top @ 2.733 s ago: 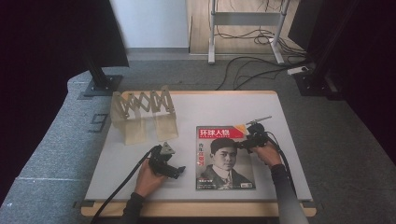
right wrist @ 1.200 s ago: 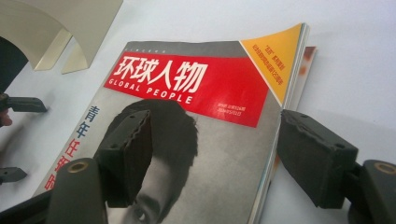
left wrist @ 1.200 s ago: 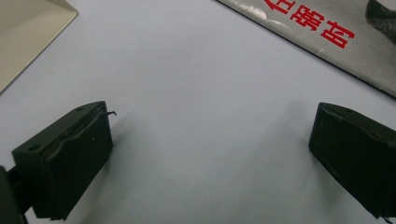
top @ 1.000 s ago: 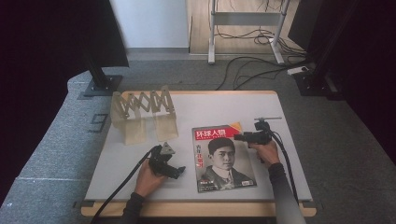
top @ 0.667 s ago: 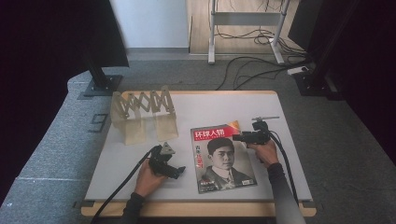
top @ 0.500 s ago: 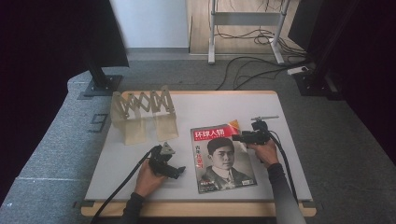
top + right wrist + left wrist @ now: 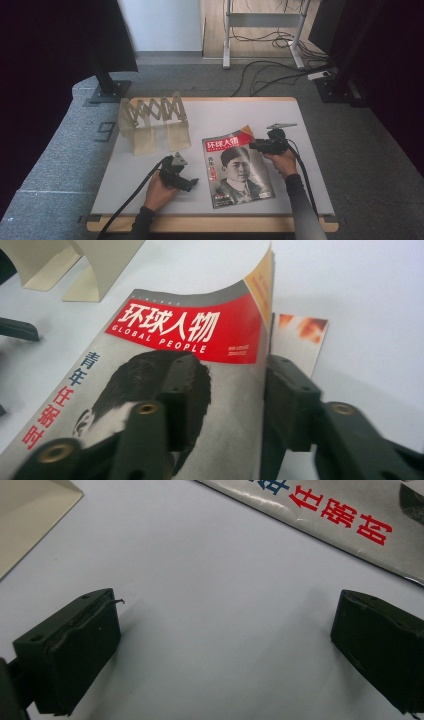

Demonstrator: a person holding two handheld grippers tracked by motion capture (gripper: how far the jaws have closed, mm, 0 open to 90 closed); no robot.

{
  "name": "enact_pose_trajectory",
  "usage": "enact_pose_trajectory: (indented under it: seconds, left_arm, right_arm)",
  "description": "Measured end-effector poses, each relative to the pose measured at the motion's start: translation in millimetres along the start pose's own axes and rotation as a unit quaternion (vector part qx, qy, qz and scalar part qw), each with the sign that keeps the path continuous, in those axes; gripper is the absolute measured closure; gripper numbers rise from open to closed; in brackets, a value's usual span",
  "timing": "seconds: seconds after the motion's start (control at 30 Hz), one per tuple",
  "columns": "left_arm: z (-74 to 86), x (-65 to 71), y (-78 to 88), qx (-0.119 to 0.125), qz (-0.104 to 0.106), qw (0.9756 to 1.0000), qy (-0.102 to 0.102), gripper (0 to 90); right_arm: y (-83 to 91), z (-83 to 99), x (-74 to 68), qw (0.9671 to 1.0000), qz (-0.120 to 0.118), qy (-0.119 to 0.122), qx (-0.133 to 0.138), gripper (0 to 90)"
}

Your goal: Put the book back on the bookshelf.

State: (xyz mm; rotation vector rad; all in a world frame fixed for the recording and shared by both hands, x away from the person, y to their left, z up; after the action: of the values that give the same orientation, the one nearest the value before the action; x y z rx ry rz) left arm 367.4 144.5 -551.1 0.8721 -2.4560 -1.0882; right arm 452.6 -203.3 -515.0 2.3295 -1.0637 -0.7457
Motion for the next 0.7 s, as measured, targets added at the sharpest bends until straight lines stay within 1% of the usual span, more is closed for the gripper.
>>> enact_pose_trajectory:
  seconds: [0.03,0.07,0.1,0.17,0.2,0.23,0.27,0.33,0.37,0.43,0.53,0.57,0.6,0.63,0.67,0.7]
  left_arm:
    - [0.0,0.0,0.0,0.0,0.0,1.0,0.0,0.0]
    - [0.0,0.0,0.0,0.0,0.0,1.0,0.0,0.0]
    - [0.0,0.0,0.0,0.0,0.0,1.0,0.0,0.0]
    - [0.0,0.0,0.0,0.0,0.0,1.0,0.0,0.0]
    - [0.0,0.0,0.0,0.0,0.0,1.0,0.0,0.0]
    - [0.0,0.0,0.0,0.0,0.0,1.0,0.0,0.0]
    - [0.0,0.0,0.0,0.0,0.0,1.0,0.0,0.0]
    - [0.0,0.0,-0.1,0.0,0.0,1.0,0.0,0.0]
    - [0.0,0.0,-0.1,0.0,0.0,1.0,0.0,0.0]
    - [-0.2,0.1,0.0,-0.001,0.0,1.0,-0.001,0.0]
    - [-2.0,0.0,-0.1,-0.006,0.003,1.0,-0.003,0.0]
    - [-3.2,0.6,-0.4,-0.007,0.01,0.9999,-0.004,0.0]
    - [-3.2,0.6,-0.4,-0.007,0.01,0.9999,-0.004,0.0]
    - [-5.6,1.9,-1.1,-0.007,0.023,0.9997,-0.002,0.0]
    - [-7.8,3.2,-1.4,-0.008,0.029,0.9995,-0.005,0.0]
    - [-12.6,6.2,-1.9,-0.009,0.036,0.9993,-0.01,0.0]
  right_arm:
    - [0.0,0.0,0.0,1.0,0.0,0.0,0.0,60.5]
    - [0.4,-0.6,-1.4,1.0,0.004,0.006,0.001,63.6]
    - [0.6,-1.5,-3.5,0.9997,0.014,0.019,0.003,69.5]
    - [0.5,-2.5,-5.6,0.9993,0.025,0.028,0.001,75.7]
    - [0.5,-2.5,-5.6,0.9993,0.025,0.028,0.001,75.7]
    - [0.2,-3.8,-8.0,0.9987,0.032,0.038,-0.002,83.4]
    - [0.2,-3.8,-8.0,0.9987,0.032,0.038,-0.002,83.4]
    - [0.8,-5.5,-12.3,0.9979,0.042,0.049,-0.007,85.9]
    - [0.8,-5.5,-12.3,0.9979,0.042,0.049,-0.007,85.9]
    - [2.0,-7.2,-16.2,0.9964,0.054,0.064,-0.013,87.0]
    - [7.9,-10.4,-20.7,0.9961,0.054,0.069,-0.005,87.7]
    - [10.0,-11.3,-21.9,0.9964,0.051,0.069,-0.003,87.7]
    - [10.0,-11.3,-21.9,0.9964,0.051,0.069,-0.003,87.7]
    - [12.0,-12.3,-22.9,0.9964,0.047,0.07,0.001,87.8]
    - [14.6,-13.4,-24.9,0.9966,0.042,0.07,0.002,87.8]
    - [18.5,-15.2,-28.4,0.9964,0.038,0.075,0.005,87.8]
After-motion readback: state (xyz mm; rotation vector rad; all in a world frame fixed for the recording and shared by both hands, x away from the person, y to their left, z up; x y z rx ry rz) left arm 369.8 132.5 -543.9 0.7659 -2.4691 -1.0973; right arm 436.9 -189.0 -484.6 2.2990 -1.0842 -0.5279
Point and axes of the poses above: each handheld gripper's, and its own axes: y roughly backward along the jaws, z roughly out of its underside, x roughly to its right, the point moved 3 cm from there along -y, roughly forward along the jaws, and after that the axes turned 2 degrees about z, right-handed, at the moved point
